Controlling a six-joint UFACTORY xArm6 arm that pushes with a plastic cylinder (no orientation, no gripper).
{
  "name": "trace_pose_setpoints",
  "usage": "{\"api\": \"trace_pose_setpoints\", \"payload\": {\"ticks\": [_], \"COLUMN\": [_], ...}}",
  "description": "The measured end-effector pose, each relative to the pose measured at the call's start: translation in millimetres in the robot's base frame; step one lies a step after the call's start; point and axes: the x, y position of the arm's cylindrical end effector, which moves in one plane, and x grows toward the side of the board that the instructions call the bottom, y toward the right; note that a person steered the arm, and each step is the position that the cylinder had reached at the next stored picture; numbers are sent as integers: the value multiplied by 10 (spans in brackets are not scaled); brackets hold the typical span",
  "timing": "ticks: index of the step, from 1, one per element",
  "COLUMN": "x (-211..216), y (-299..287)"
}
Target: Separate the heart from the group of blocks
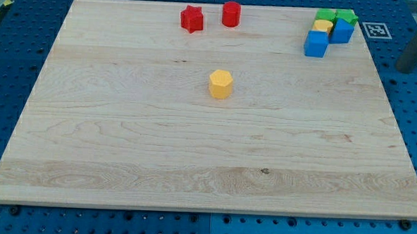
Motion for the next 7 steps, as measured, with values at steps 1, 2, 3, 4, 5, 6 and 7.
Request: {"api": "trace_pose_setpoints", "payload": {"ticks": [1,2,3,4,5,6,7], "x": [-432,-972,-1024,-1030,-1030,-1030,-1030], "y": [-3,-45,-45,-45,-82,-223,-223]}}
